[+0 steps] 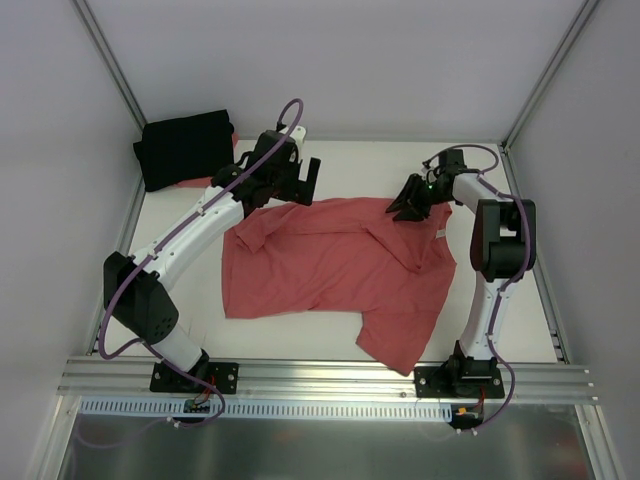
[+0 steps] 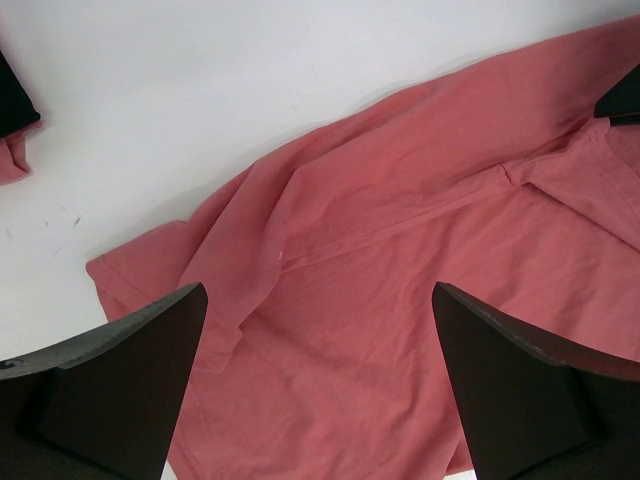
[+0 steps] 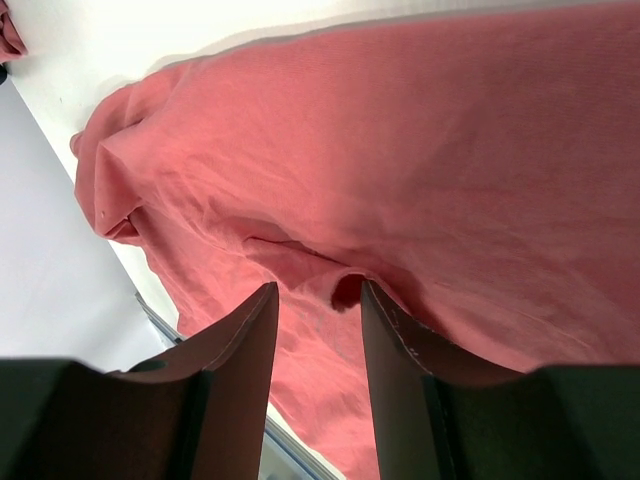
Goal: Fold and stack the t-shirts
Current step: Fold the flattened tshirt in 1/3 of the way
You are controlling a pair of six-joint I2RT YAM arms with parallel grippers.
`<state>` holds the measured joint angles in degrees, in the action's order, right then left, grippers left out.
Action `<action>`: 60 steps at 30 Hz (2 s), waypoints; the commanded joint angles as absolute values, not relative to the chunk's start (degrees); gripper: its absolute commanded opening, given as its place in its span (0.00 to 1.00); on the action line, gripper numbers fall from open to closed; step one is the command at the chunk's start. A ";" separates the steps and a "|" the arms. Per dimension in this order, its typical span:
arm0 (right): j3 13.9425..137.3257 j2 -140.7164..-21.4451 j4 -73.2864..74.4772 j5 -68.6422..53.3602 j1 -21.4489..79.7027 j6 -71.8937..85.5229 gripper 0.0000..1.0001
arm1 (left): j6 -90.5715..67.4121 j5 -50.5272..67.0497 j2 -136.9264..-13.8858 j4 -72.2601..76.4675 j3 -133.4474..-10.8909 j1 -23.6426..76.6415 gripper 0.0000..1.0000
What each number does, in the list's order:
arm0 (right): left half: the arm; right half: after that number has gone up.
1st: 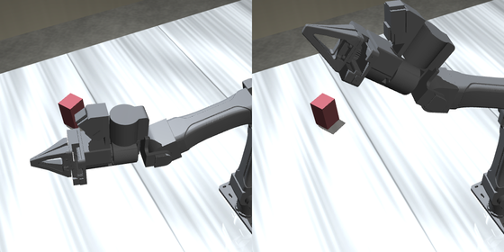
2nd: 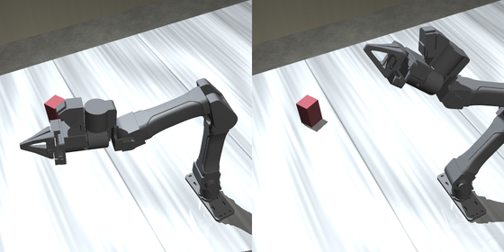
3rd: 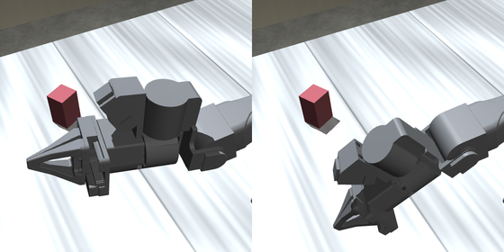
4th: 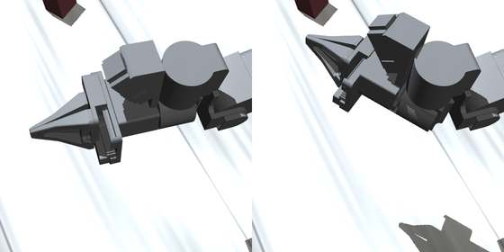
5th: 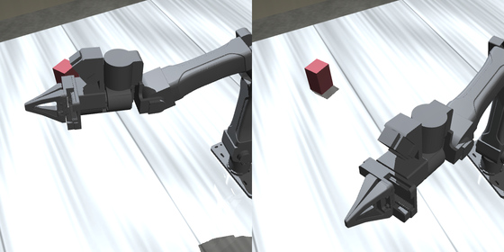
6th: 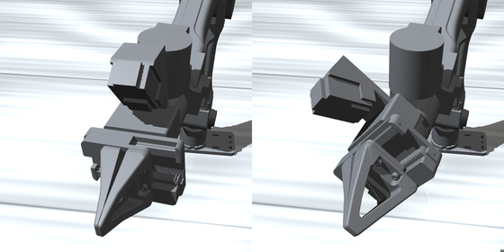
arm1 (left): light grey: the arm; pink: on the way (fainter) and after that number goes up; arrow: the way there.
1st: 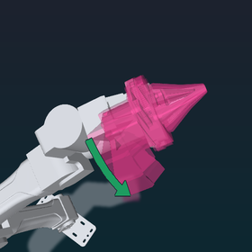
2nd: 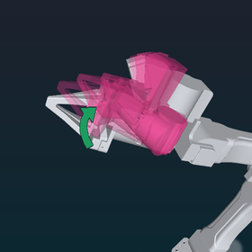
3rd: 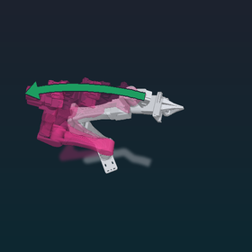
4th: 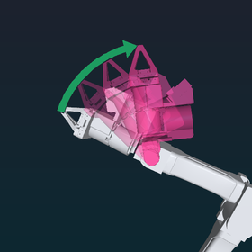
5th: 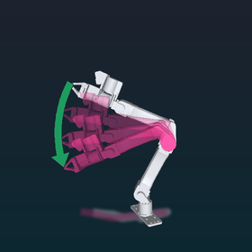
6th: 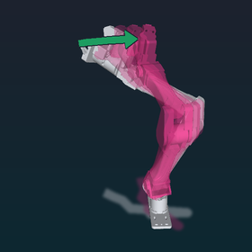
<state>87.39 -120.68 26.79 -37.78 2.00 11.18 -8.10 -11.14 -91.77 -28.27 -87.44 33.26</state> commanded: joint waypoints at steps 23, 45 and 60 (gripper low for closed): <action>83.24 -116.02 28.56 -39.46 4.22 10.90 0.00 | -8.00 -10.99 -88.15 -26.98 -85.61 31.90 0.99; 68.29 -103.89 31.38 -44.91 9.14 8.70 0.13 | -8.17 -11.34 -88.42 -28.03 -86.75 31.90 0.99; 74.25 -96.17 37.16 -39.55 10.19 6.07 0.99 | -15.01 4.03 -84.30 -28.22 -78.76 29.18 0.99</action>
<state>69.76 -101.30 33.28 -40.66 10.11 8.16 -10.61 -4.43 -87.57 -28.47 -81.82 30.87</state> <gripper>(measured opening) 0.993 0.986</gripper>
